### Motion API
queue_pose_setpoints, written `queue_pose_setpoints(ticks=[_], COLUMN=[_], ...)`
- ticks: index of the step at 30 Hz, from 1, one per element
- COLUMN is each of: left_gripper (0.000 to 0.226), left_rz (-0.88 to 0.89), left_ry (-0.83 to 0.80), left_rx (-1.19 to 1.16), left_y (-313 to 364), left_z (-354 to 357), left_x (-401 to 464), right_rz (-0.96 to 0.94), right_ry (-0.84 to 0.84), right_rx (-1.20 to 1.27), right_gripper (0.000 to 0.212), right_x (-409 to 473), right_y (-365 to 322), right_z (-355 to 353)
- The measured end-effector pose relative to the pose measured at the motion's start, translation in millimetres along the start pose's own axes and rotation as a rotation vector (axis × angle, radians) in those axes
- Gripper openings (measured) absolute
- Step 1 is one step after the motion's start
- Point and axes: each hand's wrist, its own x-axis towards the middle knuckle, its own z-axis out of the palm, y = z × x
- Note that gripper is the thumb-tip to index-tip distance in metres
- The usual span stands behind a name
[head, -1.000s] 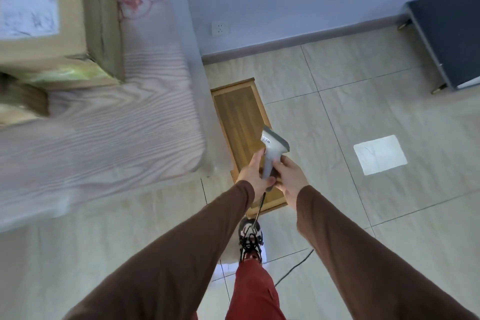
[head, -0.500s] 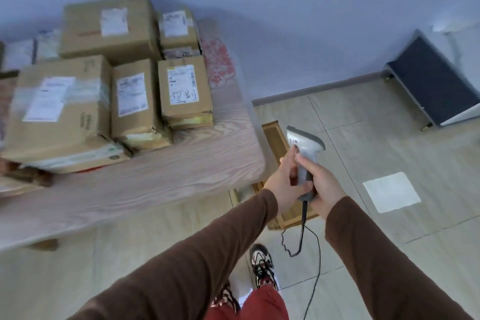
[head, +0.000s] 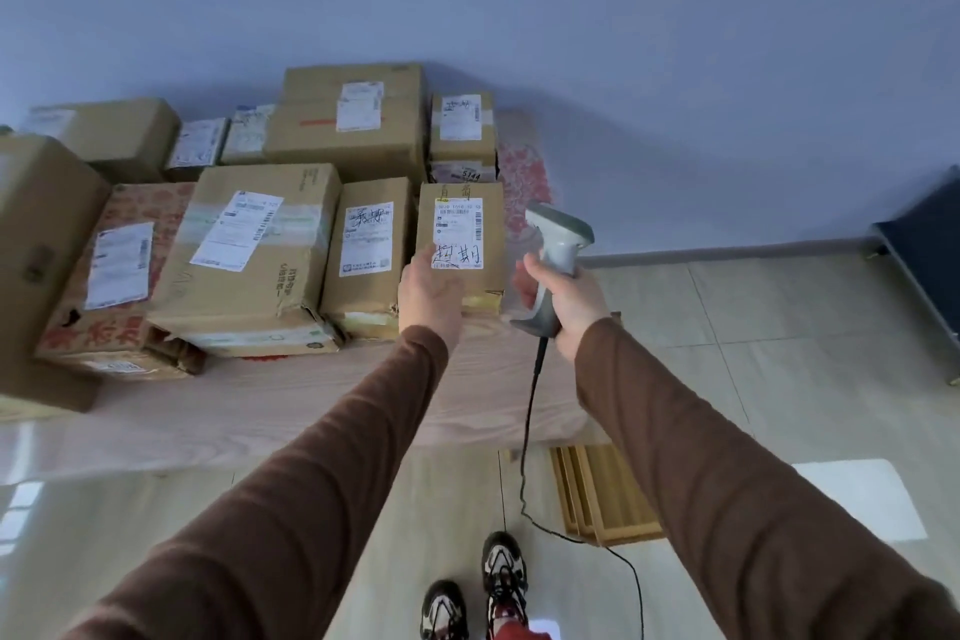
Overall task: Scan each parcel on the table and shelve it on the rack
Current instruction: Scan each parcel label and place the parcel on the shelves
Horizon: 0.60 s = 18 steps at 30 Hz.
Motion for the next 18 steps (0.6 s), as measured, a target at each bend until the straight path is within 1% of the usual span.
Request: queue_pose_setpoints(ticks=[2, 4, 5, 7, 9, 11, 16, 18], left_gripper=[0.055, 0.062, 0.065, 0.069, 0.071, 0.072, 0.062, 0.055], left_rz=[-0.014, -0.065, -0.084, -0.118, -0.191, -0.233, -0.413, -0.421], left_ry=[0.056, 0.039, 0.019, -0.01, 0.005, -0.009, -0.066, -0.071], left_rx=[0.06, 0.093, 0.115, 0.14, 0.143, 0.135, 0.13, 0.098], left_y=[-2.5, -4.2, -6.2, -10.7, -6.9, -7.6, -10.7, -8.6], left_z=[1.8, 4.4, 5.1, 4.9, 16.0, 14.3, 14.5, 11.1], left_x=[15.1, 23.5, 26.4, 31.0, 59.1, 60.9, 71.7, 75.3], right_rz=[-0.03, -0.046, -0.055, -0.07, -0.032, -0.014, 0.055, 0.063], right_ry=[0.05, 0.106, 0.129, 0.148, 0.132, 0.132, 0.144, 0.137], right_rx=[-0.109, -0.163, -0.171, -0.203, -0.274, -0.304, -0.254, -0.231], right_gripper=[0.011, 0.012, 0.014, 0.026, 0.035, 0.037, 0.021, 0.019], right_x=[14.6, 24.6, 29.1, 35.1, 69.4, 72.7, 79.0, 78.7], right_y=[5.2, 10.4, 13.6, 19.8, 18.1, 25.9, 42.0, 42.6], right_z=[7.8, 14.3, 16.8, 20.7, 30.4, 32.4, 27.0, 25.2])
